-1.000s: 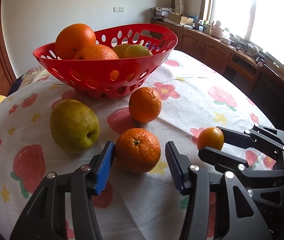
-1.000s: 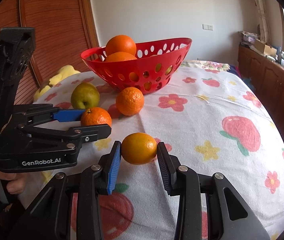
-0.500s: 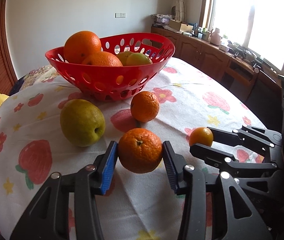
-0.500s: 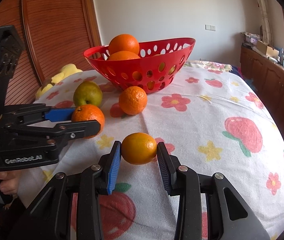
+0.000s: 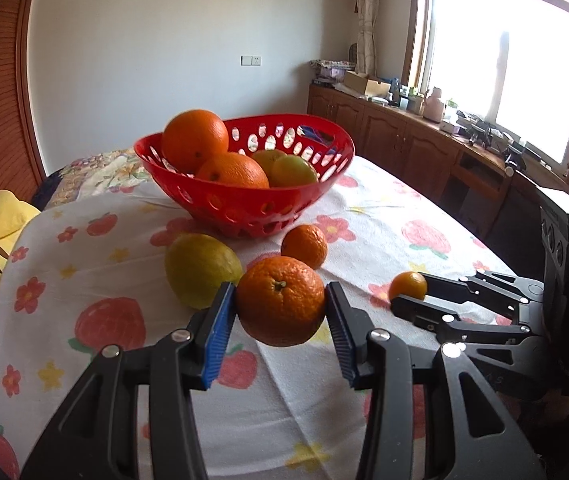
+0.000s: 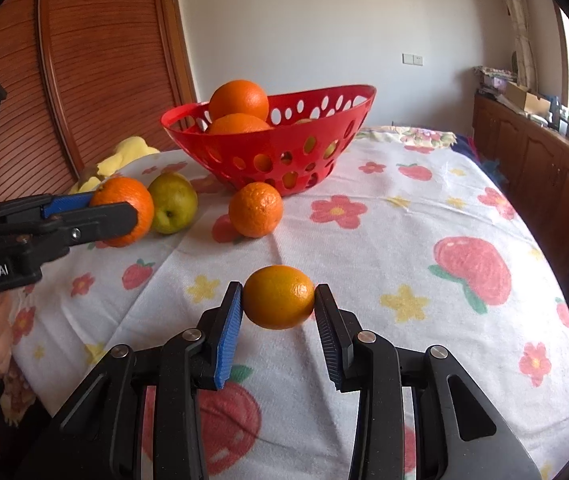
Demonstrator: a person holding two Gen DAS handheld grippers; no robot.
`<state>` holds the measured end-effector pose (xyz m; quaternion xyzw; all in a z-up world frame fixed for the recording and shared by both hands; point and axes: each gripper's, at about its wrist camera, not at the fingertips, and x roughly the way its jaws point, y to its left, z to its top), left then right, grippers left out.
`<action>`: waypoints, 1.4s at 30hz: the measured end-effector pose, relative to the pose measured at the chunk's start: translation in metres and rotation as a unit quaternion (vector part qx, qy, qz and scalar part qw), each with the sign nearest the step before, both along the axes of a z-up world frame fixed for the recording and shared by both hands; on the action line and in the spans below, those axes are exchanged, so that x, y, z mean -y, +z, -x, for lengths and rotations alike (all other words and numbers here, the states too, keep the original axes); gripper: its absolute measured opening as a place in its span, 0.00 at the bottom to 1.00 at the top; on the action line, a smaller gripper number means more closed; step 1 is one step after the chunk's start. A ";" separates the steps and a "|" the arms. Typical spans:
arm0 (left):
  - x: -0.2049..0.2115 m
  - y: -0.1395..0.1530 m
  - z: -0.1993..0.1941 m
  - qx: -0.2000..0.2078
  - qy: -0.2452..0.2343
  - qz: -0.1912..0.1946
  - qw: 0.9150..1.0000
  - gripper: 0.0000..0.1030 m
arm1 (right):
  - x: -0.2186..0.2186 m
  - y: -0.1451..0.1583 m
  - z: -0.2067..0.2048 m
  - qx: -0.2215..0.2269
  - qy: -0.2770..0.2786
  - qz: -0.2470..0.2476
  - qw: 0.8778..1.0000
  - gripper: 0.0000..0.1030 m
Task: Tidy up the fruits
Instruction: 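Carry both mandarins over the red basket with both tools, then open the left tool to drop its mandarin while the right tool releases its mandarin into the basket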
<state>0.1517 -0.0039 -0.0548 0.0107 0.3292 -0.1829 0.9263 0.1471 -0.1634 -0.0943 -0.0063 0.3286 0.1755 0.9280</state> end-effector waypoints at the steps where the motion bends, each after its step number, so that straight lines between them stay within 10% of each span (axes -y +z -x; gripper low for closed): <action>1: -0.002 0.002 0.000 0.002 0.001 0.001 1.000 0.43 | 0.003 0.004 0.000 0.004 0.001 -0.004 1.000 0.35; 18: -0.022 0.044 -0.058 0.046 0.021 0.001 0.999 0.43 | 0.014 0.082 -0.067 0.058 0.030 0.006 0.998 0.35; 42: -0.025 0.025 -0.139 0.029 0.027 0.006 0.999 0.43 | -0.028 0.052 -0.139 0.016 0.100 0.028 0.994 0.35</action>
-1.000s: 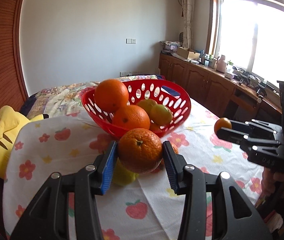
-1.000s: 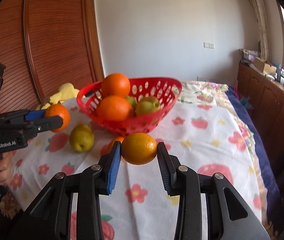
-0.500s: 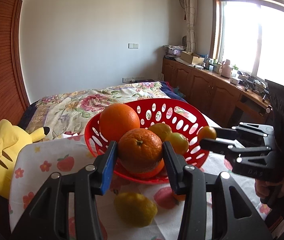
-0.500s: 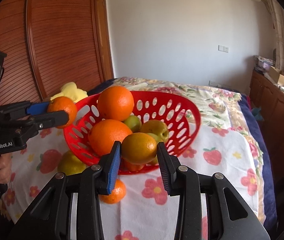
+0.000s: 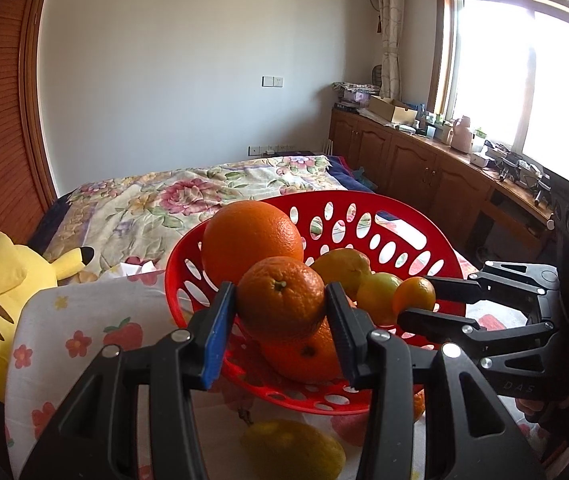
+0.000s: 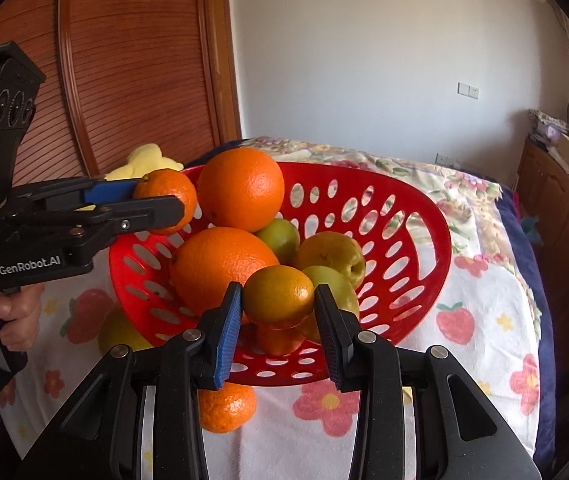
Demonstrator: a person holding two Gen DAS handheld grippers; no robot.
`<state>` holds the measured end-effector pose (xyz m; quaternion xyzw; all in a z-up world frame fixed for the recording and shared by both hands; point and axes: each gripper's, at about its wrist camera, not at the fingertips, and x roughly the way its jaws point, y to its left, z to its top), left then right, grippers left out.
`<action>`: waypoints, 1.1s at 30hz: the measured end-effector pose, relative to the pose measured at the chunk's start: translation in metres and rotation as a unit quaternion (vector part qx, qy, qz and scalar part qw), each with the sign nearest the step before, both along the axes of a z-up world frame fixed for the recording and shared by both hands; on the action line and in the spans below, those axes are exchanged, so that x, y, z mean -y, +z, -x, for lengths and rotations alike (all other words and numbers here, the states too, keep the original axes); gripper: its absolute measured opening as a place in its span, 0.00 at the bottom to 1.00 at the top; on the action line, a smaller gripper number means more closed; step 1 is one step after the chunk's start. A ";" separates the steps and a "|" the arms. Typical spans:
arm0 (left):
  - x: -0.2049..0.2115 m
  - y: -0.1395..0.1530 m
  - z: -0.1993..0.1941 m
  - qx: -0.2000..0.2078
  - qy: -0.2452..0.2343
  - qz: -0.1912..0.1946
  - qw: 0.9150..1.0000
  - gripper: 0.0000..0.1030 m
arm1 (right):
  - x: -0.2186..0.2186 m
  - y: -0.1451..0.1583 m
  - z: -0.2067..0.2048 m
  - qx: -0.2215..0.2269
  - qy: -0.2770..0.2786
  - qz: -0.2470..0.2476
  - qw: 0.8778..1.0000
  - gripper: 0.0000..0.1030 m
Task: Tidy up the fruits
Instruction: 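Open the left tool to drop its mandarin while the right tool releases its mandarin into the basket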
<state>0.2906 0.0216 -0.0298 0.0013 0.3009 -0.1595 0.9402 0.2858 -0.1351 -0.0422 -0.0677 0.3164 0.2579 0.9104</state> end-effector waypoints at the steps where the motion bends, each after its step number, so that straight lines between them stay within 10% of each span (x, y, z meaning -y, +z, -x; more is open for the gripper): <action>1: 0.000 0.000 -0.001 -0.001 0.000 0.000 1.000 0.43 | -0.001 0.000 0.001 0.001 0.003 0.000 1.000 0.35; 33: -0.001 -0.008 -0.006 -0.010 0.007 -0.010 1.000 0.46 | -0.013 -0.003 0.008 0.007 0.005 0.015 1.000 0.36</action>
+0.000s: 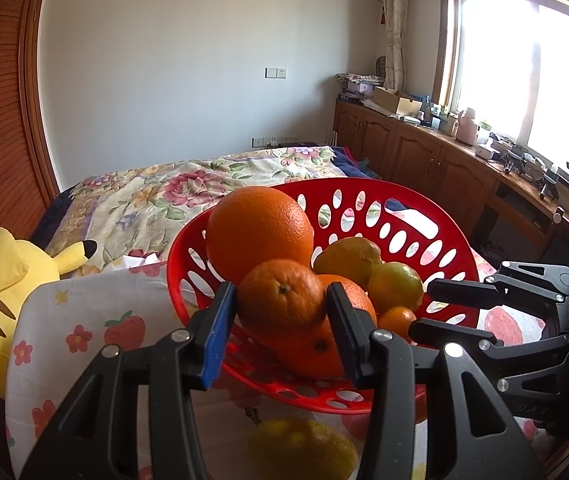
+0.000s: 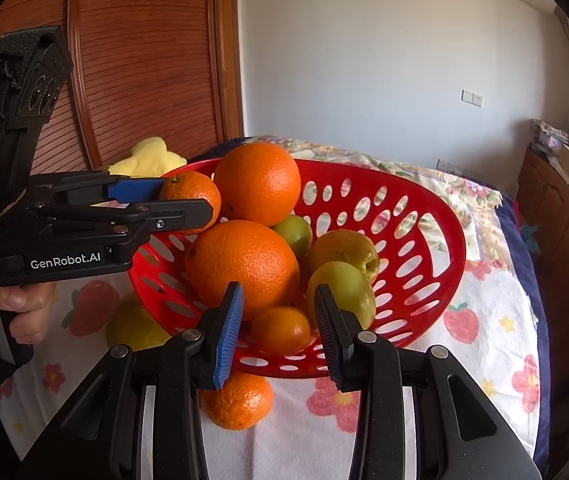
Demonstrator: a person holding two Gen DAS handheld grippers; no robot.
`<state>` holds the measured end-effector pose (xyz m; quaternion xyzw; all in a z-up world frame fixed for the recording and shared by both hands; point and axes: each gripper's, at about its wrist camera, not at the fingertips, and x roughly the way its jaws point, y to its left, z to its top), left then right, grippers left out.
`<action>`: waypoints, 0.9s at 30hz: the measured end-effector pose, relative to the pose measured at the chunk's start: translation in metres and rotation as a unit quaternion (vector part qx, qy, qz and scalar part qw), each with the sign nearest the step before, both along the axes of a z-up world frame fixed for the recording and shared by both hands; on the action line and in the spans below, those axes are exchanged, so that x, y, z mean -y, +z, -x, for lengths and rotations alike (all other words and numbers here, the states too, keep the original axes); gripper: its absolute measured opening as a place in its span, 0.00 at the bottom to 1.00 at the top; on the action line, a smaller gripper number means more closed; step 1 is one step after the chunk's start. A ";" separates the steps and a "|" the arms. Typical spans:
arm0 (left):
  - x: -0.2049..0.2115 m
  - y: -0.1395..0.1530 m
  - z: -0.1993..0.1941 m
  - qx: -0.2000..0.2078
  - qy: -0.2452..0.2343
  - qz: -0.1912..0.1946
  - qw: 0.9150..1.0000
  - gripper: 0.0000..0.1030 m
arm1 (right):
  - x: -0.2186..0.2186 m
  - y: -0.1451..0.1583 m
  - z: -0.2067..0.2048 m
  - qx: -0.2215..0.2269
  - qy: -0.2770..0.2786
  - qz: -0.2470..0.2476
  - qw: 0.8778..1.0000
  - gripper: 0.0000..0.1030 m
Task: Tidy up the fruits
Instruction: 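Open the left tool to drop its mandarin while the right tool releases its mandarin into the basket, then withdraw both tools from the basket toward the yellow pear and mandarin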
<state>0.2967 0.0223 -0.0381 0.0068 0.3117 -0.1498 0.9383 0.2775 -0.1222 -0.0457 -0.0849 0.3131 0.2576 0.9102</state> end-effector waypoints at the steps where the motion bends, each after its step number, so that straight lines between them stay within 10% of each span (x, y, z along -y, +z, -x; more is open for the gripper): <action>1: -0.001 0.001 0.001 0.002 0.002 0.000 1.000 0.46 | 0.001 0.000 0.000 0.000 -0.002 0.000 1.000 0.36; 27: -0.028 -0.003 0.078 0.022 0.010 0.007 1.000 0.64 | 0.006 0.007 0.065 -0.005 -0.023 -0.009 1.000 0.48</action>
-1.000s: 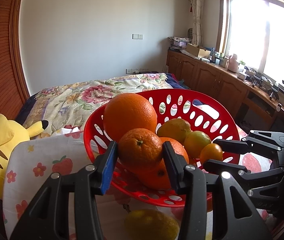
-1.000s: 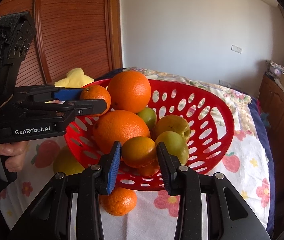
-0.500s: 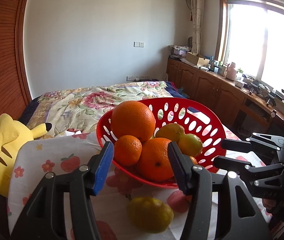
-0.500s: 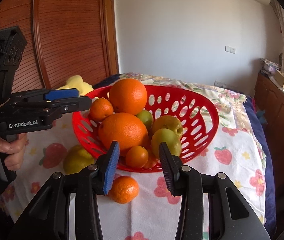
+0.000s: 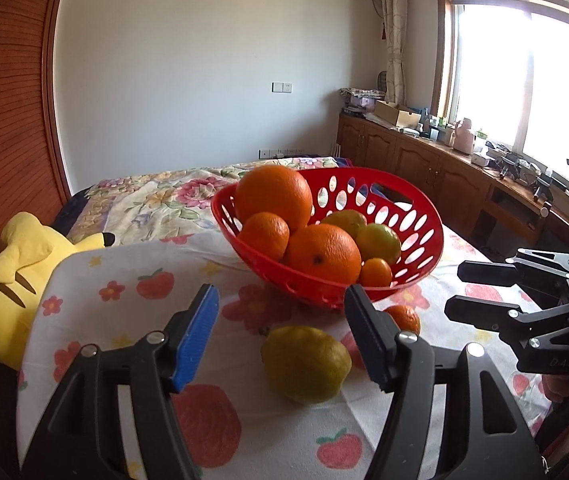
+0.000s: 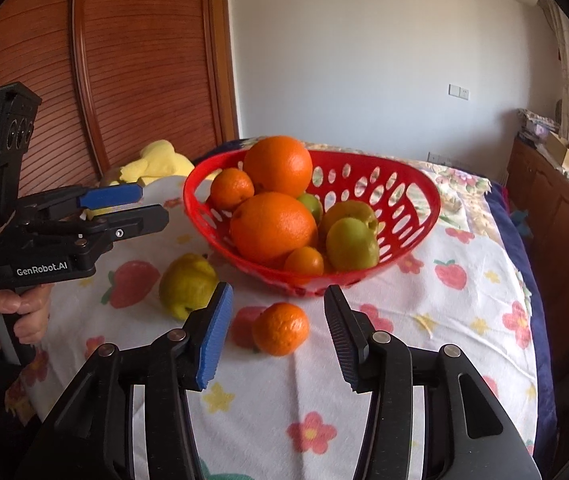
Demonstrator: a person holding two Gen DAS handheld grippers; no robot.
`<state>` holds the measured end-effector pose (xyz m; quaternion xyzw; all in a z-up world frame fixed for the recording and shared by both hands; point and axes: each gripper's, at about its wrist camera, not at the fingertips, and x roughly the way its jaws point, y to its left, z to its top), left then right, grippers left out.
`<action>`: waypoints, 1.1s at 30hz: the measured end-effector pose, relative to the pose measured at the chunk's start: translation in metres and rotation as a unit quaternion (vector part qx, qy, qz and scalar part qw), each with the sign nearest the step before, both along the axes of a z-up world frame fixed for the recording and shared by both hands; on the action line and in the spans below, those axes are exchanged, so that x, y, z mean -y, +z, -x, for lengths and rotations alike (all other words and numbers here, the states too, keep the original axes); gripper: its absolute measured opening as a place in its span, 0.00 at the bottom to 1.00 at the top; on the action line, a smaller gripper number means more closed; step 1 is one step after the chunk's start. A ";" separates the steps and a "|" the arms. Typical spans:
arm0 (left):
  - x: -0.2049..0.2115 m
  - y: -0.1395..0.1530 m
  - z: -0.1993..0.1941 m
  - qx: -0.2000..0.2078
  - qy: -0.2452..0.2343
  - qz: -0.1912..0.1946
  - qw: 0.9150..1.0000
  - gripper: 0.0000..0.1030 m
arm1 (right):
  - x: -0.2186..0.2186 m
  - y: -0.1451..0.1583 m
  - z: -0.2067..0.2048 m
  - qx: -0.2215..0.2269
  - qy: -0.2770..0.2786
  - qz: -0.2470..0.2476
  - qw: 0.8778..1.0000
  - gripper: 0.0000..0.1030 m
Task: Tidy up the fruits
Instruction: 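Withdraw both tools from the basket toward the yellow pear and mandarin, then grasp the mandarin with the right tool while the left tool approaches the yellow pear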
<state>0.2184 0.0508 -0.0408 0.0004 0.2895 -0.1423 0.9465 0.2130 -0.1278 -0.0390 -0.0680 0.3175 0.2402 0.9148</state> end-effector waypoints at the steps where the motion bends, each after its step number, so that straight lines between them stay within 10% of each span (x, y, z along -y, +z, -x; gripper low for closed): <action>1: 0.001 -0.004 0.000 -0.003 -0.002 0.001 1.000 0.65 | -0.001 -0.004 0.001 -0.005 -0.001 0.002 1.000 0.48; 33: 0.015 -0.044 -0.006 -0.041 -0.014 -0.019 0.999 0.69 | -0.026 -0.057 -0.036 -0.075 -0.004 0.041 0.996 0.48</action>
